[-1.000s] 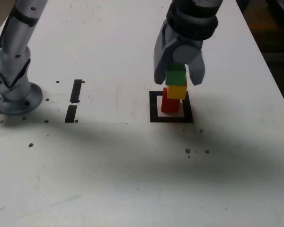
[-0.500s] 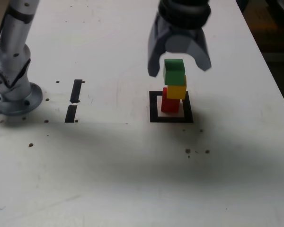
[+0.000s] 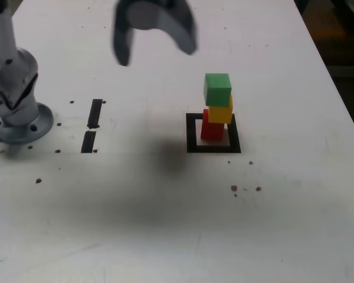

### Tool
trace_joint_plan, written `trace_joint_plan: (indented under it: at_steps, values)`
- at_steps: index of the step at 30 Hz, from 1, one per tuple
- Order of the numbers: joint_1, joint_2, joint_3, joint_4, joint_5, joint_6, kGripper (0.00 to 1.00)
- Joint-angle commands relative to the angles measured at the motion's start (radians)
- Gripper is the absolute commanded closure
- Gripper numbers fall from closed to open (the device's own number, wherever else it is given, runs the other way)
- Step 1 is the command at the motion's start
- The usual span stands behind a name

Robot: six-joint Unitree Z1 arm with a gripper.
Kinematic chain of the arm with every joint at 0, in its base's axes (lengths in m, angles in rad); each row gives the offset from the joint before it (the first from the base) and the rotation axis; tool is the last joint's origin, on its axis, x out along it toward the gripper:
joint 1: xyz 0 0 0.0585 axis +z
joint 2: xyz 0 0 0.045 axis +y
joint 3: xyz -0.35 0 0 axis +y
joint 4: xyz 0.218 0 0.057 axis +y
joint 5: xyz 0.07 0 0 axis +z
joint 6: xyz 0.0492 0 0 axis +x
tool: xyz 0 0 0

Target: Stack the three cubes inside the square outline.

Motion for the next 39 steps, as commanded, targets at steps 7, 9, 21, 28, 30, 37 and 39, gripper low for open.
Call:
trace_joint_plan:
  at_steps: [7,9,21,28,30,37,39]
  values:
    - [0.010,-0.151,0.344,-0.208,-0.028,0.006,0.00]
    - [0.015,-0.157,0.417,-0.271,-0.039,0.011,0.00]
    - [0.023,-0.160,0.658,-0.494,-0.099,0.054,0.00]
    - [0.041,-0.178,0.723,-0.527,-0.098,0.059,0.00]
    - [0.051,-0.180,0.744,-0.541,-0.100,0.061,0.00]
    - [0.106,-0.172,0.855,-0.617,-0.113,0.100,0.00]
    - [0.110,-0.160,0.868,-0.627,-0.114,0.117,0.00]
